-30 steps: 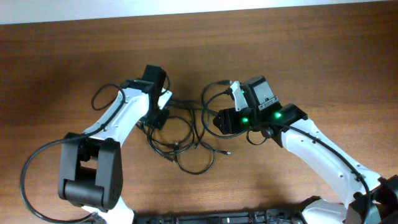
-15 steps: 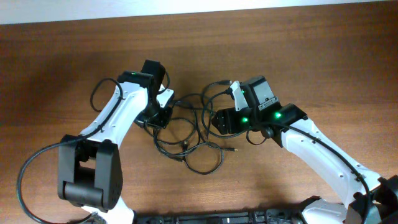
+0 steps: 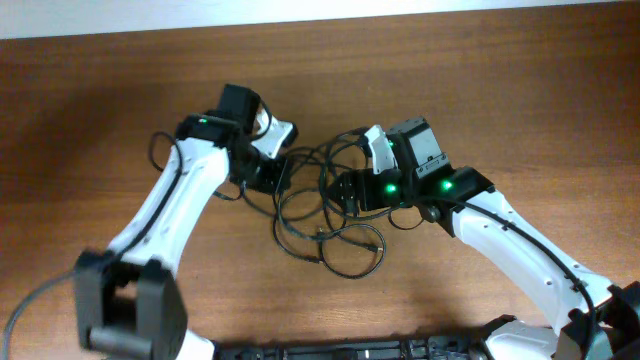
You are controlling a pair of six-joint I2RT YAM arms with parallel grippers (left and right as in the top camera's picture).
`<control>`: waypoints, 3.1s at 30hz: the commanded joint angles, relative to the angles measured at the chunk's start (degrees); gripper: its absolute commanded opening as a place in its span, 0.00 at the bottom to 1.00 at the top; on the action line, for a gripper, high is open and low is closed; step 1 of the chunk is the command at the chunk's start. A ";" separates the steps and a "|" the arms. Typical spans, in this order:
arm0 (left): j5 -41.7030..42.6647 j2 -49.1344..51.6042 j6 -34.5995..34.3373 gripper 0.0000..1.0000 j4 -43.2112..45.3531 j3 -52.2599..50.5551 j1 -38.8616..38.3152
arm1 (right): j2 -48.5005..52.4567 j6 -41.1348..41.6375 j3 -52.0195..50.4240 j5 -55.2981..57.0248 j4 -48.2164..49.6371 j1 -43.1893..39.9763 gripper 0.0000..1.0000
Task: Untangle cables
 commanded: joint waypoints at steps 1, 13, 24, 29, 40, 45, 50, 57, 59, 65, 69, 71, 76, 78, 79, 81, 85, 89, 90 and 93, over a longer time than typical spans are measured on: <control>2.71 -10.47 -3.61 0.00 6.05 2.99 0.04 | 0.20 0.59 0.44 -6.10 1.70 1.20 0.82; 2.69 -14.69 -8.52 0.00 10.38 2.99 0.02 | 0.20 11.13 0.44 5.11 6.67 9.60 0.83; 0.76 -14.69 -8.48 0.00 7.80 2.99 0.02 | 1.14 16.83 0.44 20.31 11.78 9.64 0.82; 0.76 -14.69 -7.82 0.00 7.80 2.99 0.02 | 7.74 18.75 0.44 20.11 14.27 10.01 0.48; -7.26 -14.71 -7.82 0.00 4.81 2.99 0.04 | 1.29 13.92 0.44 20.04 -0.17 -5.53 0.04; -14.82 -14.69 -7.85 0.00 4.48 2.99 0.04 | -6.80 5.97 0.44 16.68 -6.43 -15.56 0.04; -17.29 -16.26 -8.59 0.00 6.25 2.99 0.04 | -9.46 5.99 0.44 17.94 -13.16 -26.38 0.04; -19.10 -26.08 -10.40 0.00 13.05 2.99 0.15 | -9.46 6.01 0.44 26.12 -22.58 -40.50 0.04; -27.26 -28.44 -15.69 0.00 14.67 2.99 1.81 | -9.46 6.01 0.44 26.12 -23.78 -43.12 0.04; -31.87 -34.42 -17.40 0.00 23.34 2.99 16.65 | -9.46 5.99 0.44 26.14 -25.24 -45.55 0.04; -31.85 -34.29 -17.40 0.00 27.41 2.99 25.77 | -9.46 5.99 0.44 26.14 -25.44 -45.55 0.04; -31.85 -34.29 -17.07 0.00 31.61 2.99 29.33 | -9.46 5.99 0.44 26.14 -25.44 -45.55 0.04; -31.95 -31.65 -10.27 0.00 36.57 2.99 34.47 | -9.46 6.01 0.44 26.12 -26.64 -45.55 0.04; -32.20 -27.98 -9.07 0.00 38.49 2.99 36.79 | -9.46 6.01 0.44 26.12 -26.53 -45.55 0.05; -32.28 -26.56 -9.07 0.00 39.39 2.99 37.48 | -9.46 6.01 0.44 26.14 -26.53 -45.55 0.05; -32.28 -21.97 -9.07 0.00 42.34 2.99 39.21 | -9.46 6.01 0.44 26.14 -26.53 -45.55 0.10; -32.30 -9.75 -9.09 0.00 50.80 2.99 41.22 | -9.40 6.01 0.44 26.34 -26.27 -45.55 0.17; -32.33 0.17 -9.11 0.00 67.01 2.99 42.12 | -9.40 6.03 0.44 26.25 -26.36 -45.48 0.19; -32.37 0.96 -9.09 0.00 69.59 2.99 42.16 | -9.40 6.01 0.44 26.27 -26.53 -45.48 0.19; -38.45 4.68 -9.09 0.00 74.90 2.99 42.25 | -9.40 6.03 0.44 26.25 -26.56 -45.48 0.20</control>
